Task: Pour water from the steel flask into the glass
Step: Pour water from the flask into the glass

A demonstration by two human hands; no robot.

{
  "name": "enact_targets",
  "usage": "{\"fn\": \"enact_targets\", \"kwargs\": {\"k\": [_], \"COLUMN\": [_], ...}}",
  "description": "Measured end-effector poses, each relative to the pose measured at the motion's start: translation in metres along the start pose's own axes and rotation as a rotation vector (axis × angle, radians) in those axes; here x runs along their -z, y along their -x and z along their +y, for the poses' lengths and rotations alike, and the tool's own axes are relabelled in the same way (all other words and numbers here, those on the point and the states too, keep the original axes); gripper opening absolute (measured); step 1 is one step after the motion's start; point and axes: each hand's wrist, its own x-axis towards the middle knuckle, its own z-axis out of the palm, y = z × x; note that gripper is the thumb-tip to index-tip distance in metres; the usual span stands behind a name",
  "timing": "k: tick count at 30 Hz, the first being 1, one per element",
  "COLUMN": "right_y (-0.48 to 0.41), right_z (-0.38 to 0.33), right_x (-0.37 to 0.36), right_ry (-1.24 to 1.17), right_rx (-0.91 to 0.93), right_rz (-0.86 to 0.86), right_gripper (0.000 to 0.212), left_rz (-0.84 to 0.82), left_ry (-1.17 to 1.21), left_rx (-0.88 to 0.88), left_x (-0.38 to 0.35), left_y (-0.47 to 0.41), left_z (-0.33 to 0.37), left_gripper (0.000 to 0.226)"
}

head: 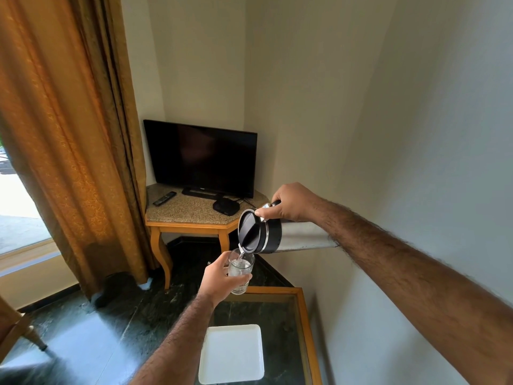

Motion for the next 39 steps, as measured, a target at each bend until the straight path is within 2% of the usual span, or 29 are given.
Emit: {"fn": "enact_targets", "kwargs": {"k": [12,29,39], "right_y": [-0.0044,-0.0078,-0.0089], "right_z": [0.0018,0.0003,-0.0008], "right_x": [0.0005,0.0025,0.0034], "right_ry": [-0.025,0.023,0.012], "right_rx": [-0.018,0.012,0.01], "right_rz": [-0.016,-0.019,-0.014], "right_gripper": [0.066,0.068,0.069], "left_rz": [0.006,-0.002,0.002], "left_ry": [-0.006,-0.01,-0.015], "left_rx": [0.009,0.046,0.034], "left_x": [-0.001,0.0016,0.0024], "left_y": [-0.0026,-0.0028,-0.0031], "left_z": [-0.0011,-0.0007,0.0057], "left_gripper": [0.071,0.055,0.066]}}
